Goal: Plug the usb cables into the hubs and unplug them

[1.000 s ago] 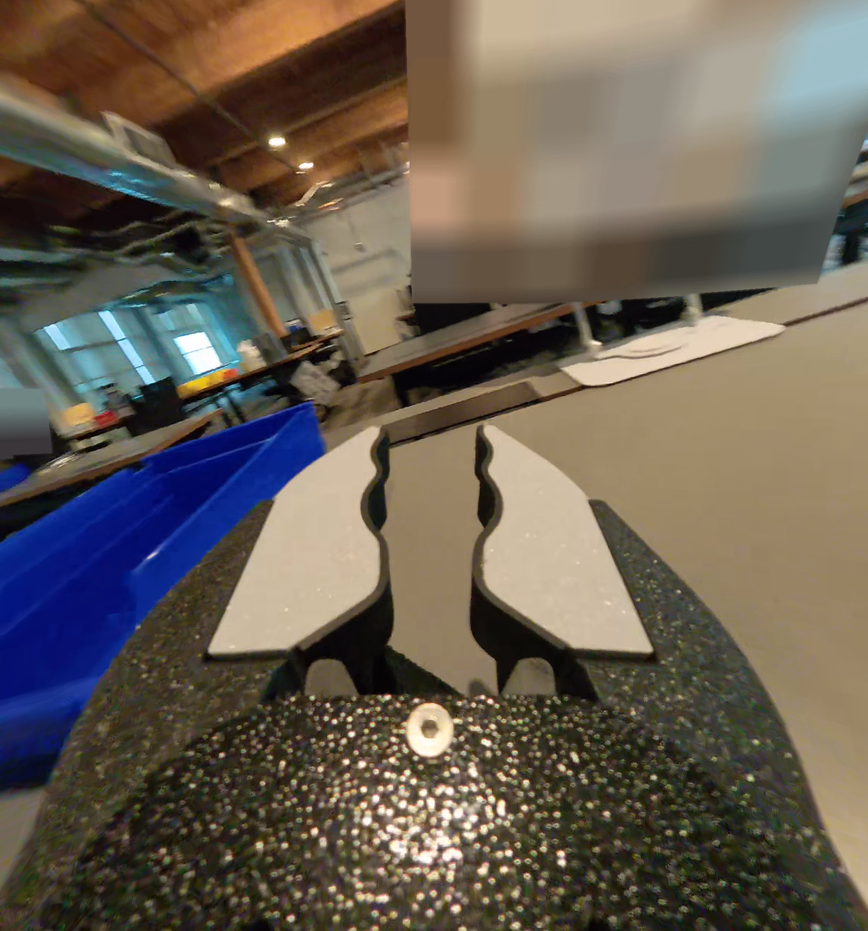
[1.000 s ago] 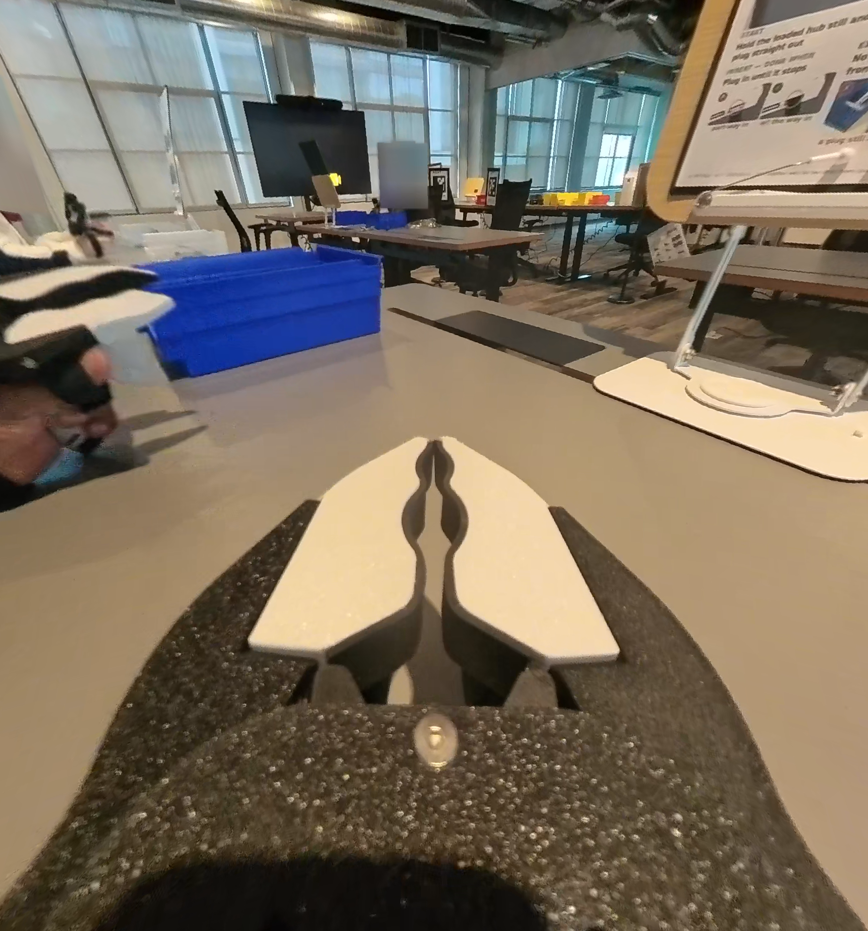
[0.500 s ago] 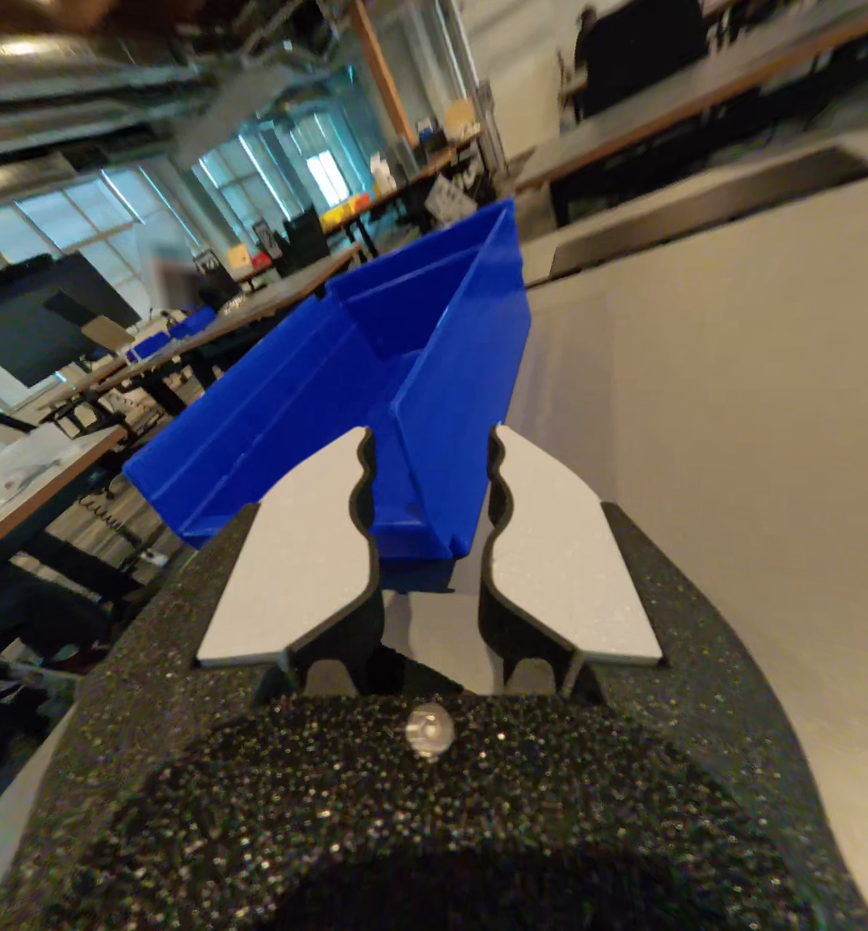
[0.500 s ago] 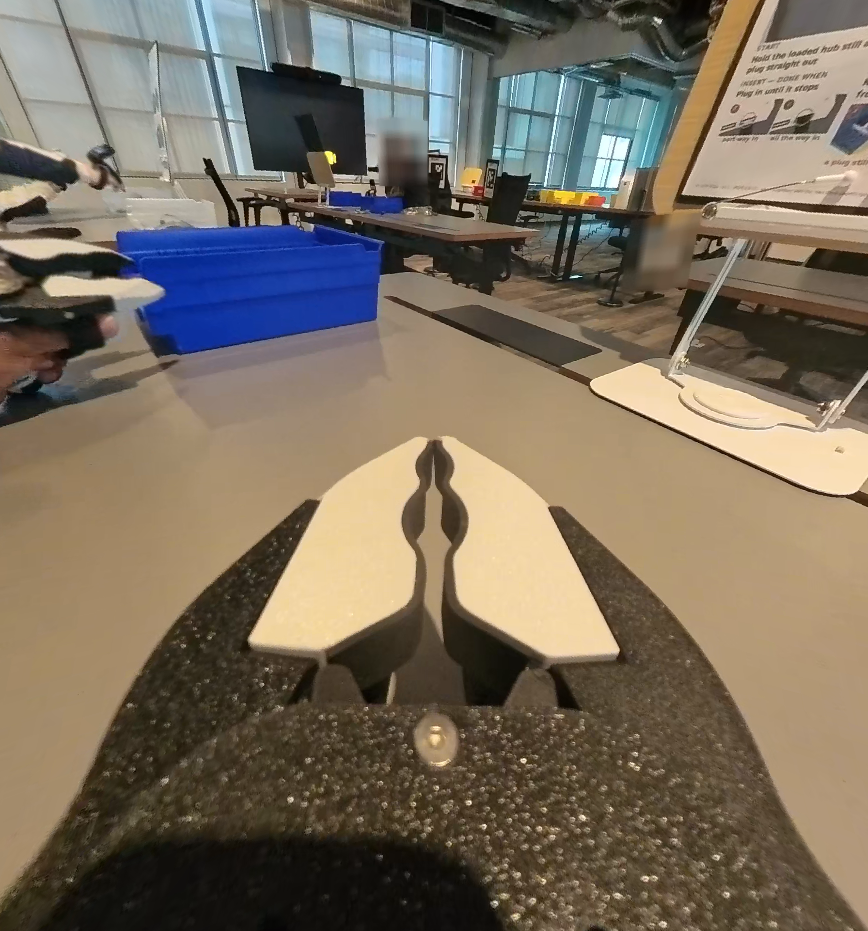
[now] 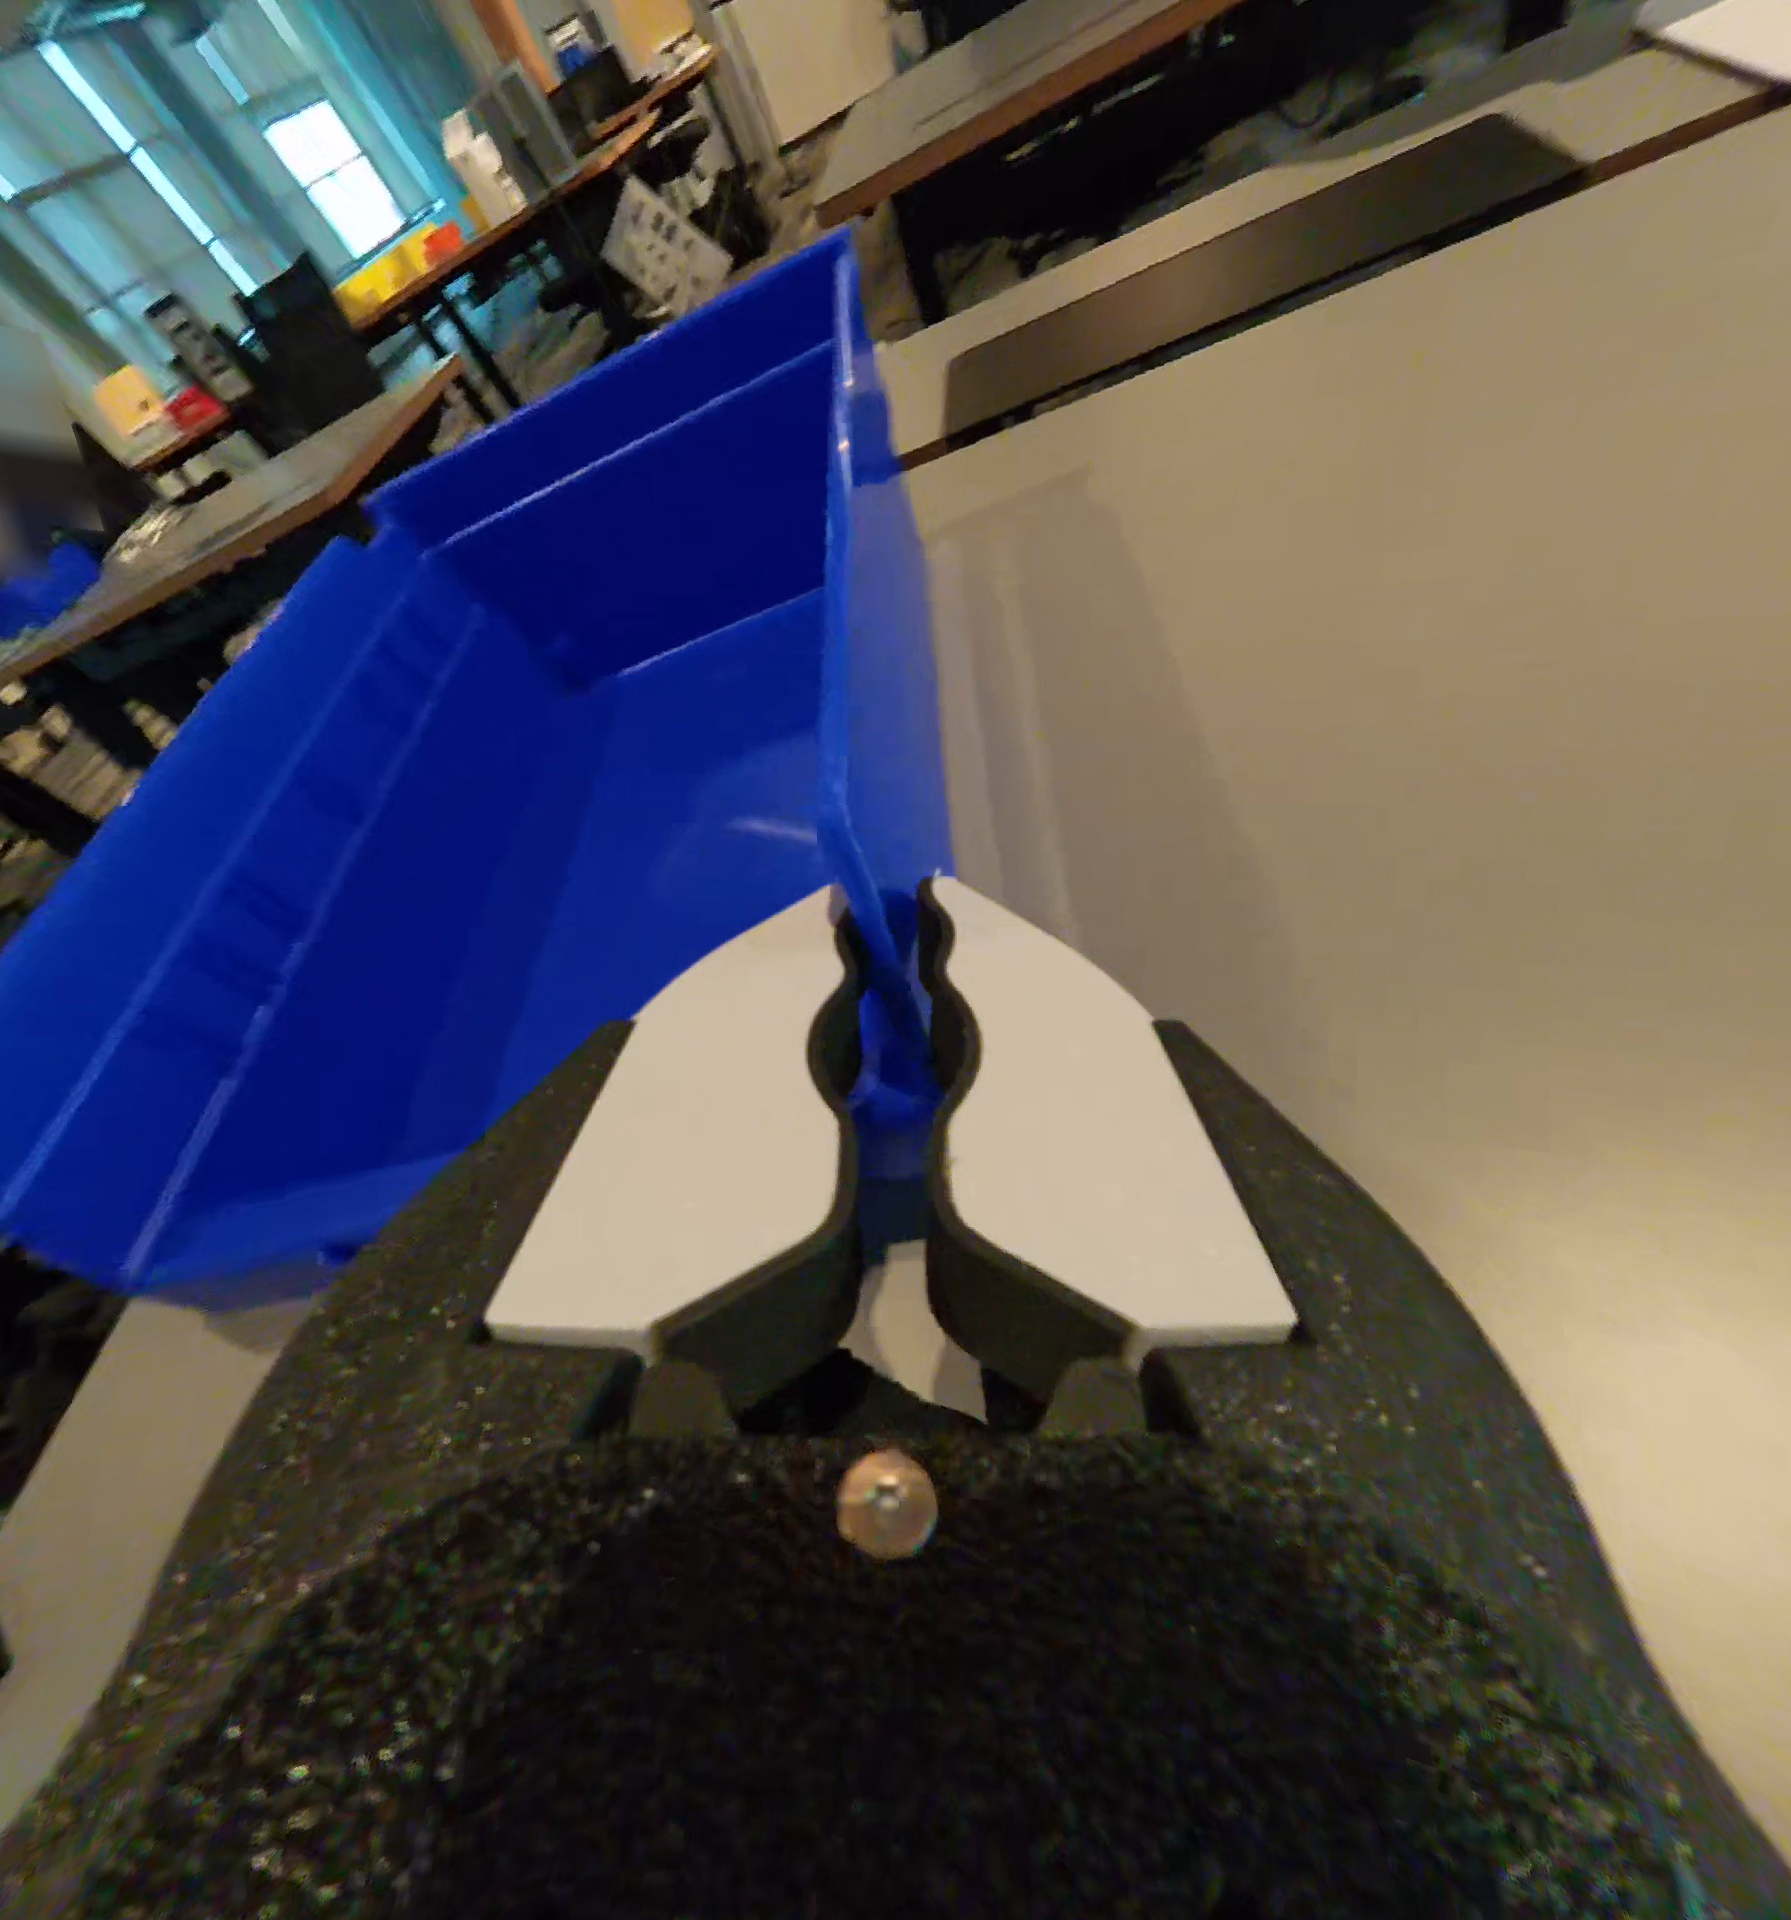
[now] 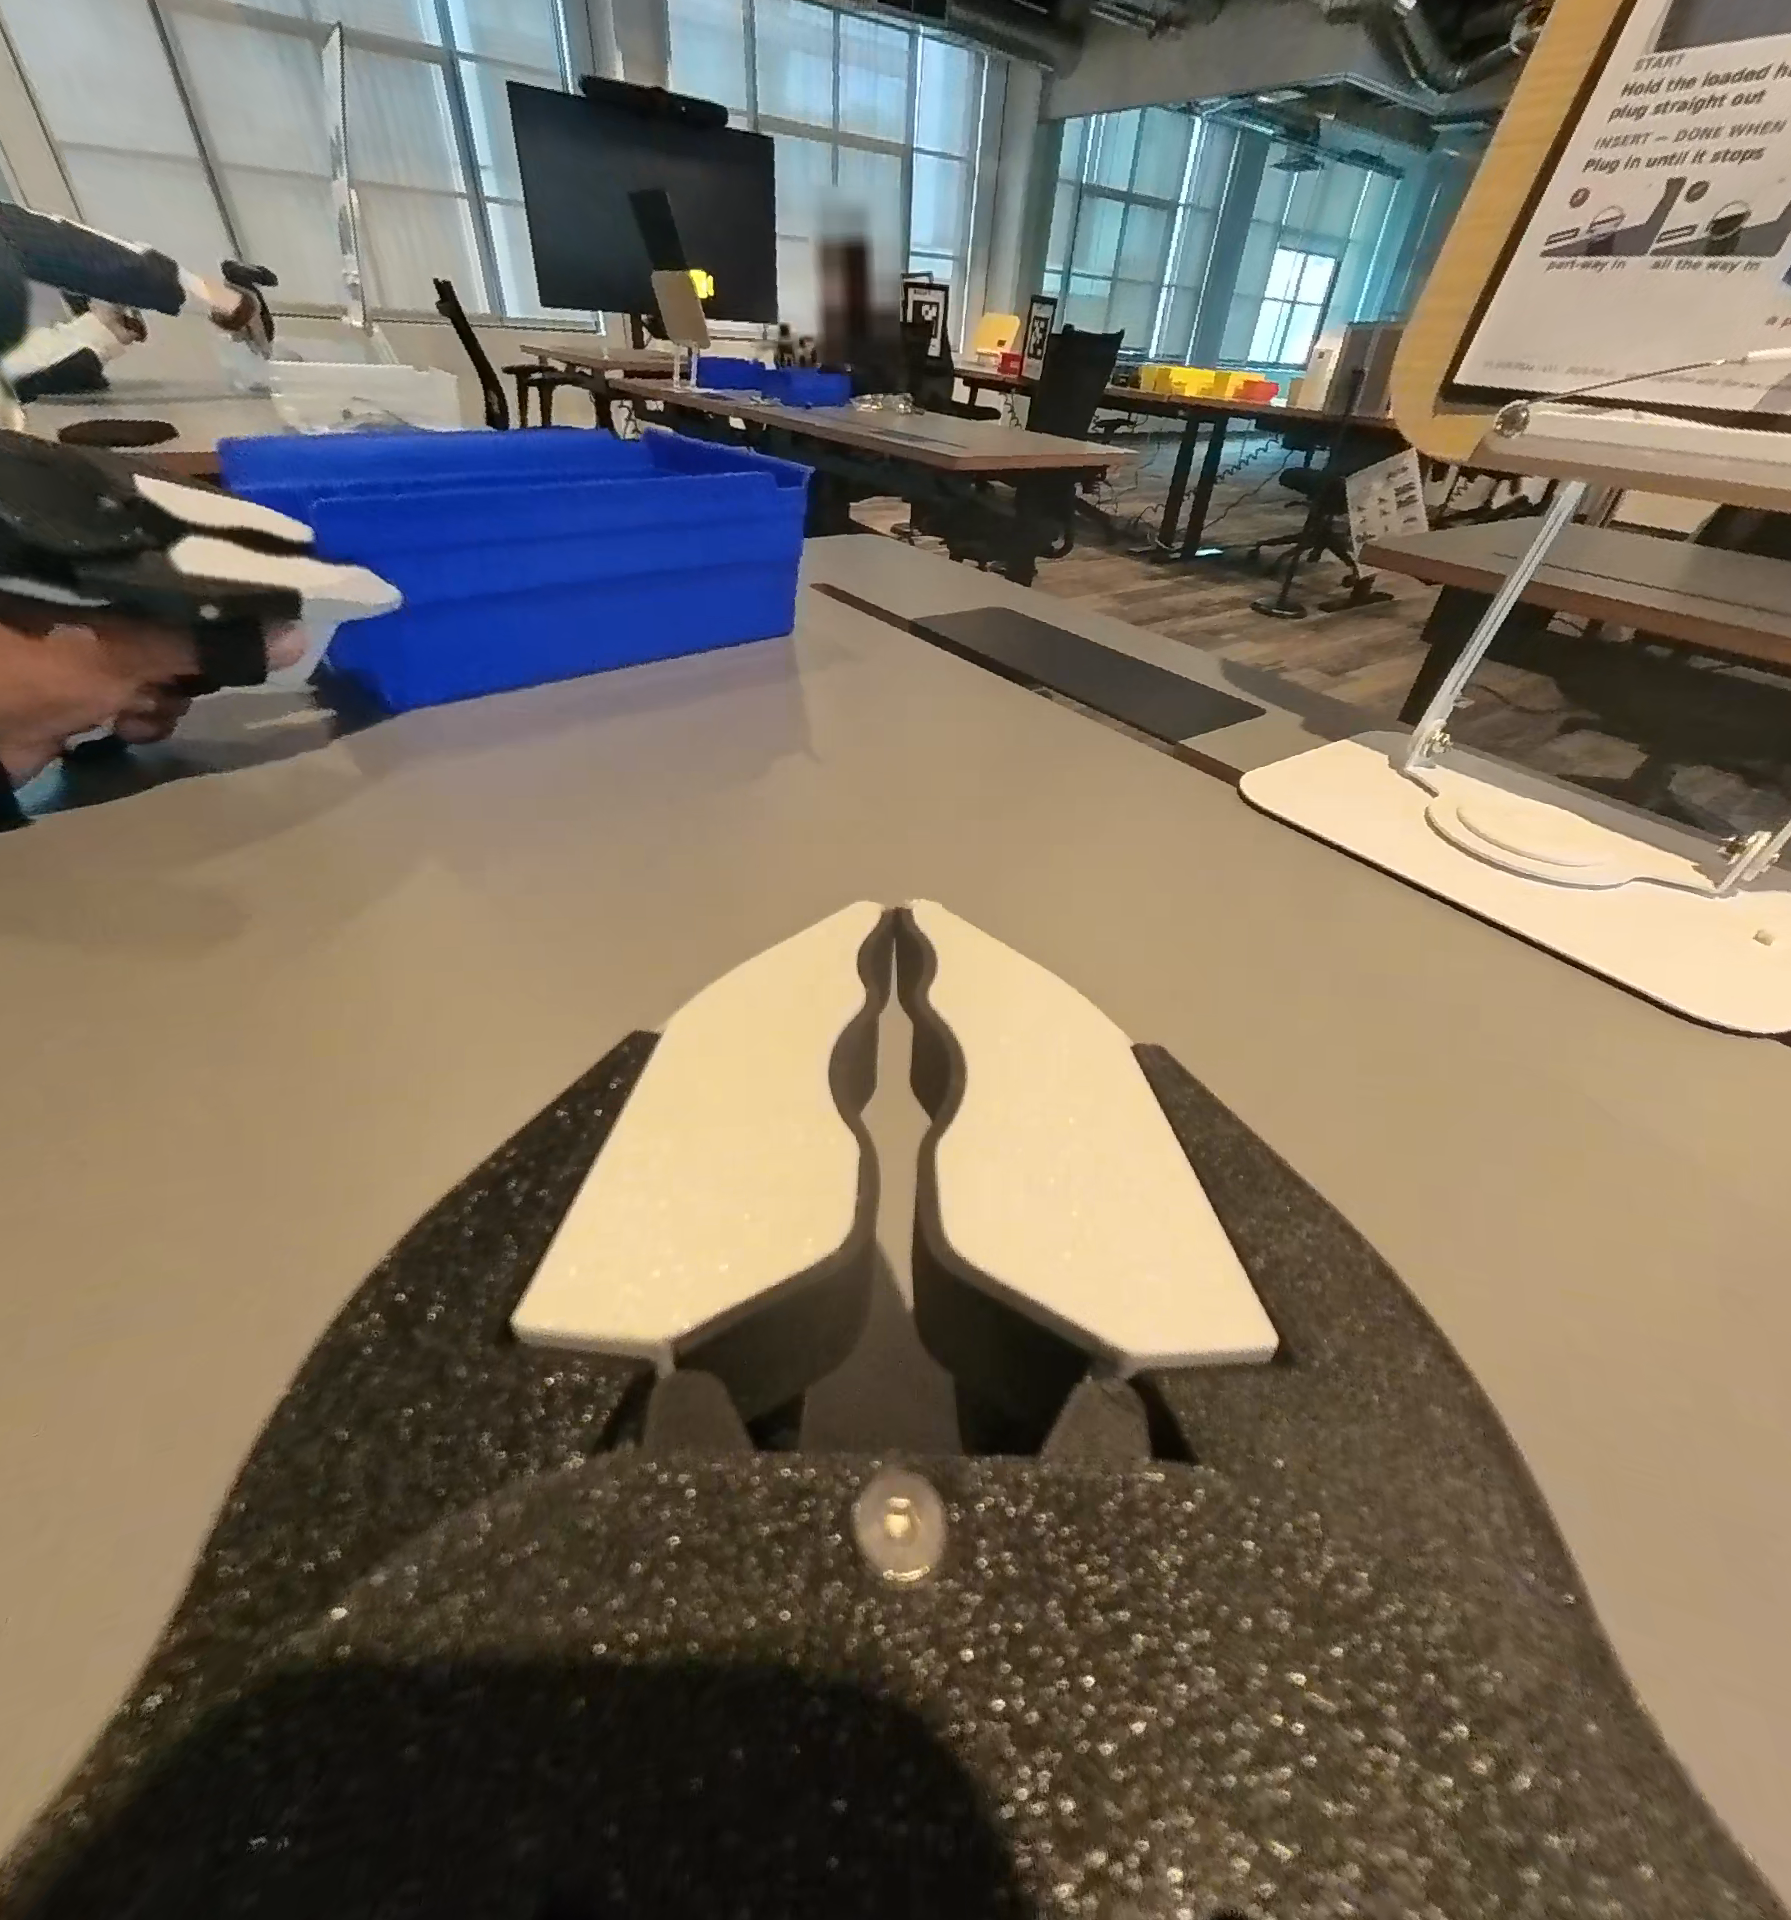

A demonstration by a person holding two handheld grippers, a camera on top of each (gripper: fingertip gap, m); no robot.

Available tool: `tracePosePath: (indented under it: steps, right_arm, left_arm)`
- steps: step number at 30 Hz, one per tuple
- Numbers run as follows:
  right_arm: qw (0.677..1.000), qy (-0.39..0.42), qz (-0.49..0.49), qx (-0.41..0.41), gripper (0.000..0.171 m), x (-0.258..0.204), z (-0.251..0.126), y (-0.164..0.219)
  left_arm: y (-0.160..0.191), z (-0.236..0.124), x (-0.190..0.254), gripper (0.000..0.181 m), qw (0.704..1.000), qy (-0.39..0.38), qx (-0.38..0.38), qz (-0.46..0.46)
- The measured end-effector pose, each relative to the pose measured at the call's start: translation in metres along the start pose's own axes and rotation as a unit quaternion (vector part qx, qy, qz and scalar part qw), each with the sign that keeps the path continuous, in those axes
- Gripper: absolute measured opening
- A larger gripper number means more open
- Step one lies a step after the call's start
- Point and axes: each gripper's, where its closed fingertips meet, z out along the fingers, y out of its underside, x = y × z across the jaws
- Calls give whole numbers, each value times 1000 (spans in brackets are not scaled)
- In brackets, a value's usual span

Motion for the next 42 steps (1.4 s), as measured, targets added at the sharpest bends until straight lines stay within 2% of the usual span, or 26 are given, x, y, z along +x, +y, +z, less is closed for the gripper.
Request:
tracePosePath:
  steps: [6, 12, 21, 28, 34, 42]
  right_arm:
    - [1000, 10, 7, 5, 0, 4, -1, -1]
    - [999, 23, 20, 11, 0, 10, -5, -2]
    - [999, 43, 24, 19, 0, 15, -13, -4]
    - [997, 69, 26, 35, 0, 16, -30, -7]
    - [993, 99, 14, 61, 0, 12, -52, -14]
    - [978, 148, -122, 79, 0, 9, -99, -25]
  left_arm:
    - [-9, -11, 24, 9, 996, 46, 44, 64]
    - [-18, -30, 39, 7, 990, 81, 91, 69]
    - [-33, -77, 100, 6, 954, 223, 173, 100]
    - [-37, -126, 148, 6, 901, 344, 229, 132]
    - [-33, -169, 174, 6, 843, 440, 268, 155]
    - [-28, -220, 190, 6, 747, 578, 294, 147]
